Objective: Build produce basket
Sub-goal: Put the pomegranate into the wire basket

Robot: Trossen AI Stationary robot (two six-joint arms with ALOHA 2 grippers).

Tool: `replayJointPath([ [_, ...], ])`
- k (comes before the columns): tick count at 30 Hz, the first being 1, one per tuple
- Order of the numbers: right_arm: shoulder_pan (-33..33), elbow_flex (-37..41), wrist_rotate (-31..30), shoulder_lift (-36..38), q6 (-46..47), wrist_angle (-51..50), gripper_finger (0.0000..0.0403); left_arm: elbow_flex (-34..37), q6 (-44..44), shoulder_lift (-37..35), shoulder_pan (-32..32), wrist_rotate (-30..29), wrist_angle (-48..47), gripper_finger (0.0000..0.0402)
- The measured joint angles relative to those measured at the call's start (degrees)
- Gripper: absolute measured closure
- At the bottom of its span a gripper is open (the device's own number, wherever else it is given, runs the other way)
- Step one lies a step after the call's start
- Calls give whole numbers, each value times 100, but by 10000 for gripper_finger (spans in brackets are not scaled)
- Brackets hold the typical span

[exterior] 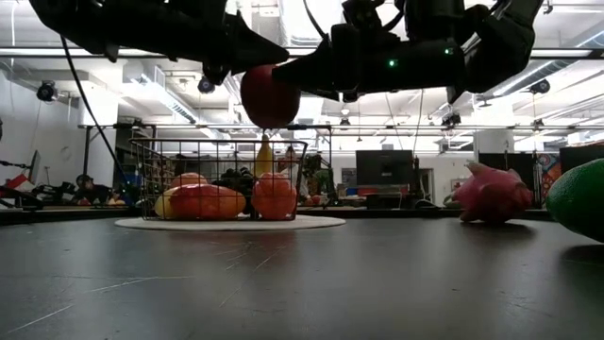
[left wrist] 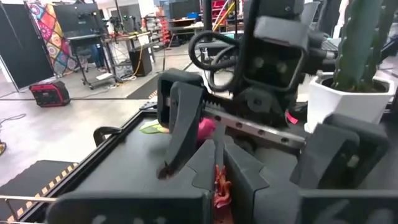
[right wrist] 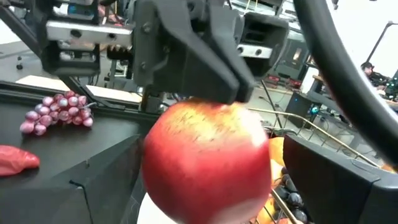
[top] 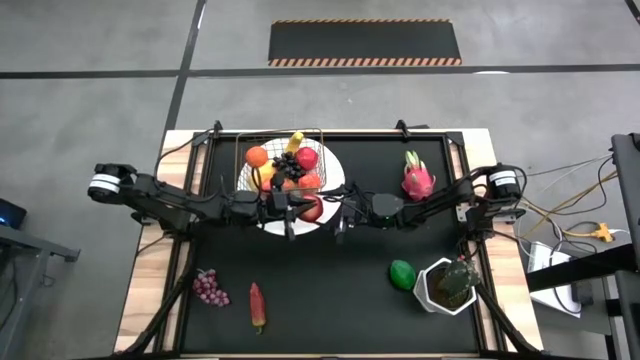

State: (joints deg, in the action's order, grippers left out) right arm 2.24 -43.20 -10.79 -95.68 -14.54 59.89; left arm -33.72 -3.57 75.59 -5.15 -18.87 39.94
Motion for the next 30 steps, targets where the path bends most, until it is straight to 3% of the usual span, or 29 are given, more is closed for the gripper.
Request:
replayJointPath([
  [3,0,0,-136,97,33,-56,35,41,-99,-61,12,-73,-38,400],
  [6,0,2,-487,326,112,-319,35,42,-401,-311,38,-512,-201,400],
  [13,-2,2,-1042,1058,356,-1332,35,123,-1183,-1065,426,-2474,-494,400],
  [17,-2,9,-1033,1218,562,-1607,35,257,-916,-1145,990,-3537,-1016,401],
  [21,-2,9,-1031,1169,706,-1620,35,418,-169,-914,1700,-3515,-1094,401],
  [25,-2,9,-1033,1041,804,-1598,35,451,531,-552,2170,-2984,-1031,401],
  [30,-2,7,-1029,1025,918,-1640,35,442,605,-93,2504,-2916,-307,401],
])
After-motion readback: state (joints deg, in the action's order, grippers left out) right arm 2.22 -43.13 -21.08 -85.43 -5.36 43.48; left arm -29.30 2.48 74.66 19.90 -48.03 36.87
